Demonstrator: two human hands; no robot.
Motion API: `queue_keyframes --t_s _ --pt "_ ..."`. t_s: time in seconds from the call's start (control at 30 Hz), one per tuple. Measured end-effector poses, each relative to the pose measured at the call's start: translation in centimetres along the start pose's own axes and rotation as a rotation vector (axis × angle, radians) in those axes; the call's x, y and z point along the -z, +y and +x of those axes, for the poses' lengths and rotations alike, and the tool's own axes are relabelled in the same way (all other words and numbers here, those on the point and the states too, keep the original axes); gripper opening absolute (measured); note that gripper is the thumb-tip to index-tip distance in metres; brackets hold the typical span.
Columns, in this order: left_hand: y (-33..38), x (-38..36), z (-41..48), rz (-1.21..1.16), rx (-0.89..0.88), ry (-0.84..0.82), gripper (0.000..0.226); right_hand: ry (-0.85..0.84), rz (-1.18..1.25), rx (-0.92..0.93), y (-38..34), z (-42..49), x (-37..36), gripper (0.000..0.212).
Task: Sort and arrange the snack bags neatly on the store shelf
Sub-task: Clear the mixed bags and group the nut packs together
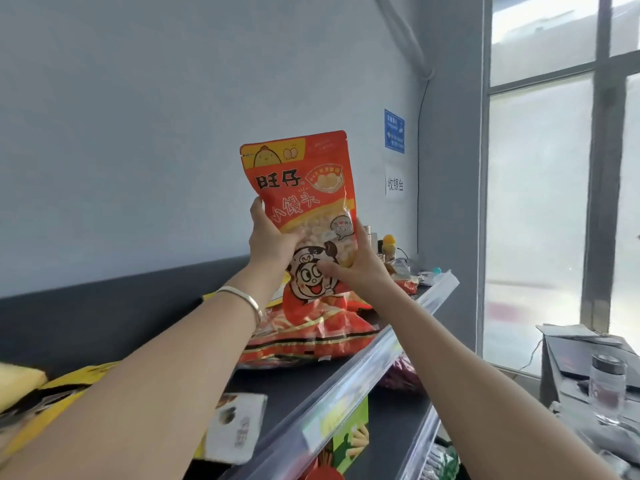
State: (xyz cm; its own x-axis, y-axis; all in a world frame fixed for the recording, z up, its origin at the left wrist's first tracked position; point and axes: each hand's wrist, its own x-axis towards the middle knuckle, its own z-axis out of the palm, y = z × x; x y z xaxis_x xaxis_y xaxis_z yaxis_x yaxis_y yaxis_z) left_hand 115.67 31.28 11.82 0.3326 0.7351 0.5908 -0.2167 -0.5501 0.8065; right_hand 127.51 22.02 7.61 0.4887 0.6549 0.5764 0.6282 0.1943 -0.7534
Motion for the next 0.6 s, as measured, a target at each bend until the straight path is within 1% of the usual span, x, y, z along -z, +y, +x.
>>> queue_keyframes --t_s 0.1,0.17,0.23,0.33,0.4,0.47,0.53,0.6 --pt "-2.0 -2.9 2.9 0.030 0.034 -0.038 0.082 0.050 -0.052 -0.003 3.5 4.4 1.6 0.105" --pt "-3.3 -4.5 4.4 0.163 0.049 -0.042 0.077 0.081 -0.053 -0.029 6.0 7.2 2.9 0.103" --pt "-4.6 -5.9 5.7 0.315 0.058 -0.038 0.067 0.091 -0.017 -0.068 8.6 9.8 4.0 0.097" --pt "-6.7 -7.7 7.2 0.464 0.067 -0.053 0.056 0.022 0.084 -0.128 12.3 12.7 4.4 0.091" --pt "-8.0 -8.7 7.9 0.584 0.076 -0.102 0.056 -0.052 0.123 -0.169 14.3 14.3 3.9 0.093" --pt "-8.9 -9.4 8.4 0.699 0.075 -0.154 0.057 -0.115 0.150 -0.205 15.3 15.9 3.3 0.086" --pt "-9.5 -10.0 8.9 0.741 0.085 -0.212 0.059 -0.126 0.101 -0.210 15.5 17.6 3.2 0.073" --pt "-10.0 -10.6 9.4 0.748 0.123 -0.283 0.061 -0.118 -0.071 -0.167 15.6 19.3 3.1 0.062"
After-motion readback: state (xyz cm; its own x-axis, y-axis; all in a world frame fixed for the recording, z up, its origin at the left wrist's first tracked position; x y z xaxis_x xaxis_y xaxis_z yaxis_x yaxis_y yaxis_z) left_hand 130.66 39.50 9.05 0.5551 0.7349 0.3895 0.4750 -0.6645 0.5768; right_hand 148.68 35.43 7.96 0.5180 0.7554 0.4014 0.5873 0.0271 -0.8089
